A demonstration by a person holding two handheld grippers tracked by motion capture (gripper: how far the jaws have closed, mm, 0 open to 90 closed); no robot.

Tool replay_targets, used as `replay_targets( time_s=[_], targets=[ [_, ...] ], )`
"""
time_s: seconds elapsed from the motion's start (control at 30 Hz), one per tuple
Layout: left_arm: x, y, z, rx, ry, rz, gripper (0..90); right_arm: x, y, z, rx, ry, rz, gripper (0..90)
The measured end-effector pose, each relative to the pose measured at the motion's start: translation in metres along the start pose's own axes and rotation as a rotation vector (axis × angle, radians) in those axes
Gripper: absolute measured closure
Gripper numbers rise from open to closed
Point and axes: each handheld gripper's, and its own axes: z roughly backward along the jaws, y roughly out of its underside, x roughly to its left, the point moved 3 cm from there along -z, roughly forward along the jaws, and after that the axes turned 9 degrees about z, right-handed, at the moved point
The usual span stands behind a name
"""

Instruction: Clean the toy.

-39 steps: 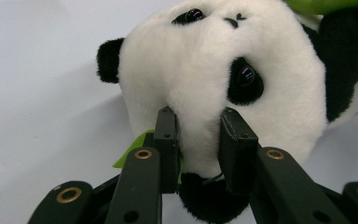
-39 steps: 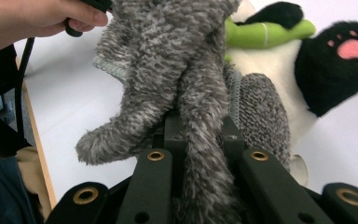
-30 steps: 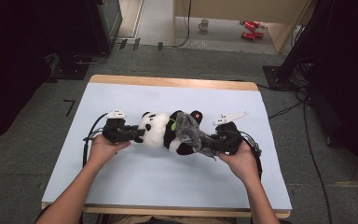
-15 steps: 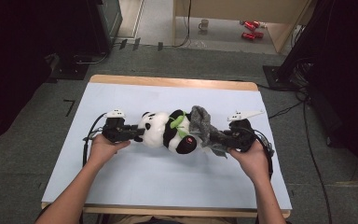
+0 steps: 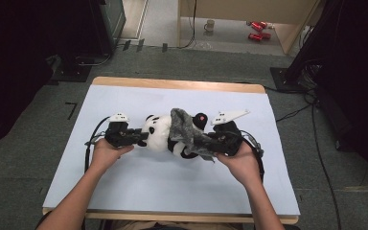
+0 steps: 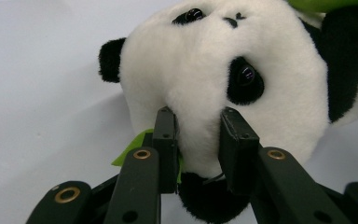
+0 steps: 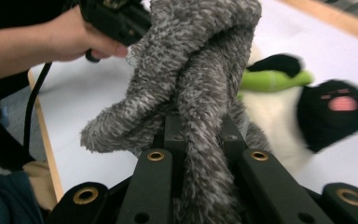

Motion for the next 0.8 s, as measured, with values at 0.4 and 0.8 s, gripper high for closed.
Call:
replay_targets(
  time_s=[0.4,0.8],
  targets=[
    [-0.002,0.002,0.001,0.007,0.004,-0.018,70.0,-0.018,0.035,-0.013,0.068,-0.016,-0.065,79.9],
    [-0.002,0.003,0.001,0.009,0.008,-0.020,69.7,-0.035,0.055,-0.004,0.093,0.021,-0.123,79.9]
  ],
)
